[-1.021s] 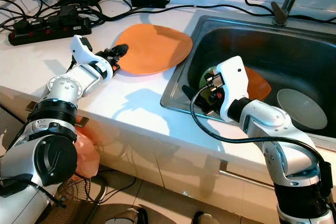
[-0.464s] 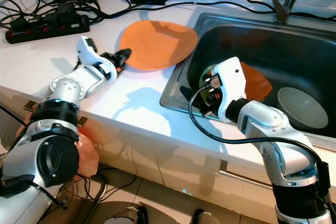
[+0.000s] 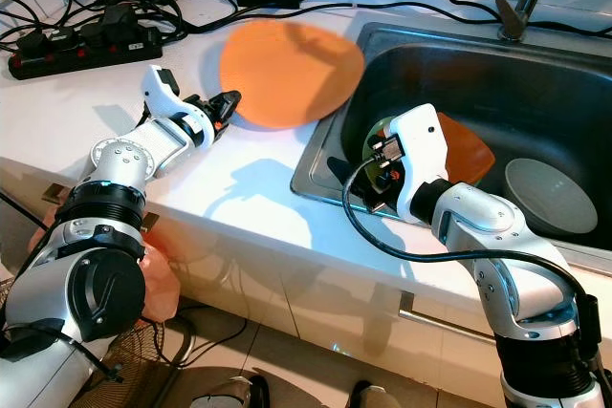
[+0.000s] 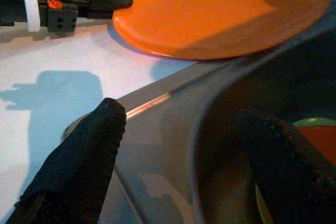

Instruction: Kitchen organization

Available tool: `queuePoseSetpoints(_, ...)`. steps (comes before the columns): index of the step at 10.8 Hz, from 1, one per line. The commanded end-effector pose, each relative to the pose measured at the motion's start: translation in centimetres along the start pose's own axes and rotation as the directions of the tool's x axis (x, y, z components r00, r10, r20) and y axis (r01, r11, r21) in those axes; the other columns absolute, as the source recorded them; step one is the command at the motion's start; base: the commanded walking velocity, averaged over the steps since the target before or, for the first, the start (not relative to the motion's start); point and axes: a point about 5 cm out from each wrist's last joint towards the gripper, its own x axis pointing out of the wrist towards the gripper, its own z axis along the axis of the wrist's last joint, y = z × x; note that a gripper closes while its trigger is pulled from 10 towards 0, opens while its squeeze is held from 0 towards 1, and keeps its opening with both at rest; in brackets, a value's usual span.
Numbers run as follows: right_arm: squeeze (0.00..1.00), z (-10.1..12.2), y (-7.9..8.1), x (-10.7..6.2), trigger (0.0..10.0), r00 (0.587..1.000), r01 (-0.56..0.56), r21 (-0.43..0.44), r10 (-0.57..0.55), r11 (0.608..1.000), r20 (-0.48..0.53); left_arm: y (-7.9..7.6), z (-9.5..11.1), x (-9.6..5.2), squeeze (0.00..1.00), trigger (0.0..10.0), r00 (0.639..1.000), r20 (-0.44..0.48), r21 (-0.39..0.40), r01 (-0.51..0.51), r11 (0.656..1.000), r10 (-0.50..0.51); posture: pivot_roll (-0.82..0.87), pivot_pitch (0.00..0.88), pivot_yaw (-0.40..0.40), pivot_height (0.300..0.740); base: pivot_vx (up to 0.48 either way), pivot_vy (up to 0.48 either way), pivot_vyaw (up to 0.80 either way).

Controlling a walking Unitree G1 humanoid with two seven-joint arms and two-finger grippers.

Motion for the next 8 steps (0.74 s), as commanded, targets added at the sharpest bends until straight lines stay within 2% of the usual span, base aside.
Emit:
queuePoseSetpoints(1,0.0,-0.1,0.2,0.1,10.0,1.0,-0.013,-0.009,0.013,1.0,-0.009,0.5,-0.3,-0.1,0.0,0.0,1.0,-0.008,0.006,-0.016,1.0,0.017,-0.04,0.137,0.076,0.74,0.0,0.0,0.0)
queuePoseSetpoints(2,0.0,-0.1,0.2,0.2,10.0,1.0,-0.009,-0.006,0.008,1.0,-0.008,0.5,0.0,-0.1,0.0,0.0,1.0,0.022,0.007,0.003,1.0,-0.004,-0.04,0.137,0.076,0.74,0.0,0.0,0.0)
queuePoseSetpoints(3,0.0,0.0,-0.2,0.4,10.0,0.999,0.025,0.032,-0.026,0.999,0.019,0.0,0.1,-0.3,0.0,0.0,0.991,0.05,0.01,0.126,0.992,-0.126,-0.04,0.134,0.075,0.74,0.0,0.0,0.0)
queuePoseSetpoints(4,0.0,0.0,-0.4,0.5,10.0,0.999,0.038,0.047,-0.039,0.998,0.03,-0.2,0.1,-0.3,0.0,0.0,0.984,0.054,0.01,0.167,0.986,-0.167,-0.03,0.131,0.075,0.74,0.0,0.0,0.0)
queuePoseSetpoints(5,0.0,0.6,-2.0,1.0,10.0,0.975,0.161,0.243,-0.193,0.956,0.114,-0.6,-1.0,-0.6,0.0,0.0,0.967,0.029,0.012,0.254,0.967,-0.254,-0.03,0.131,0.073,0.74,0.0,0.0,0.0)
queuePoseSetpoints(6,0.0,0.6,-2.5,1.2,10.0,0.962,0.189,0.33,-0.241,0.925,0.124,-1.0,-1.2,-0.7,0.0,0.0,0.955,0.032,0.012,0.294,0.956,-0.294,-0.03,0.131,0.073,0.74,0.0,0.0,0.0)
queuePoseSetpoints(7,0.0,0.6,-3.4,1.2,10.0,0.938,0.223,0.451,-0.317,0.864,0.144,-1.2,-1.6,-0.7,0.0,0.0,0.944,0.037,-0.006,0.327,0.945,-0.327,-0.03,0.131,0.073,0.74,0.0,0.0,0.0)
queuePoseSetpoints(8,0.0,0.3,-4.2,1.2,10.0,0.919,0.25,0.519,-0.369,0.817,0.139,-1.5,-2.0,-0.8,0.0,0.0,0.93,0.031,-0.021,0.367,0.93,-0.367,-0.03,0.131,0.075,0.74,0.0,0.0,0.0)
